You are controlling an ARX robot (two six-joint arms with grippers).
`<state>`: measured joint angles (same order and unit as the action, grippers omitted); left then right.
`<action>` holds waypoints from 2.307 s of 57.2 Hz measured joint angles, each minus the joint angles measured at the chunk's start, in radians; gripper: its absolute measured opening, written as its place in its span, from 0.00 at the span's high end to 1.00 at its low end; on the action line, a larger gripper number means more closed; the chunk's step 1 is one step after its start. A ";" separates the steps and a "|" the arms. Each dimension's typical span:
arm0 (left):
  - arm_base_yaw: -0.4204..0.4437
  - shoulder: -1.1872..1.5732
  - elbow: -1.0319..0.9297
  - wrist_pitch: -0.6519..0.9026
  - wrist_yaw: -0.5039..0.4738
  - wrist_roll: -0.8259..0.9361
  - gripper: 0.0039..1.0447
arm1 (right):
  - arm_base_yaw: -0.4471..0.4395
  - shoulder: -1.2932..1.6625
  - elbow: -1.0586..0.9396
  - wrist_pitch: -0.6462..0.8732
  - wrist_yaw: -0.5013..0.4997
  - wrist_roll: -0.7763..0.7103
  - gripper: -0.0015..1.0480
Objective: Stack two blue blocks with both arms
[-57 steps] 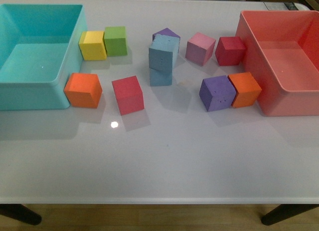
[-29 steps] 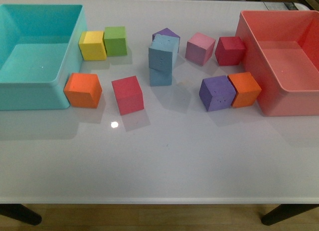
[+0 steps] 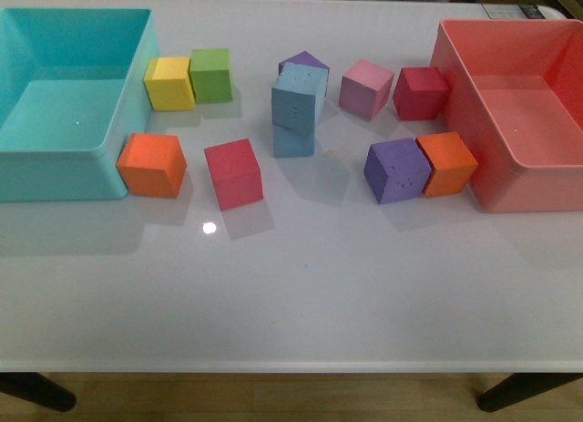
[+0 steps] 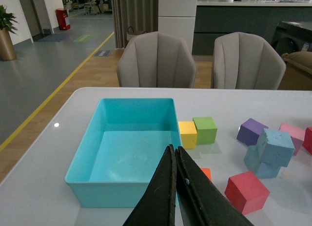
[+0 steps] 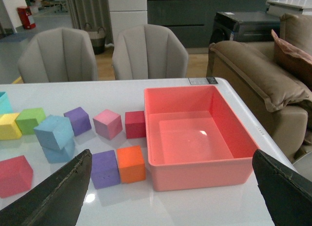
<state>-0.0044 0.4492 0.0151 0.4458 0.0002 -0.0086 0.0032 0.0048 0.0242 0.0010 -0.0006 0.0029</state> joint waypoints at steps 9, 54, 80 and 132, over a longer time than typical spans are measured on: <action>0.000 -0.081 0.000 -0.077 0.000 0.000 0.99 | 0.000 0.000 0.000 0.000 0.000 0.000 0.09; 0.000 -0.443 0.000 -0.444 0.000 0.001 0.99 | 0.000 0.000 0.000 0.000 0.000 0.000 0.09; 0.000 -0.443 0.000 -0.444 0.000 0.000 0.61 | 0.000 0.000 0.000 0.000 0.000 0.000 0.09; 0.000 -0.443 0.000 -0.444 0.000 0.002 0.08 | 0.000 0.000 0.000 0.000 0.000 0.000 0.09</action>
<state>-0.0044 0.0063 0.0151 0.0021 0.0002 -0.0063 0.0032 0.0048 0.0242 0.0006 -0.0006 0.0029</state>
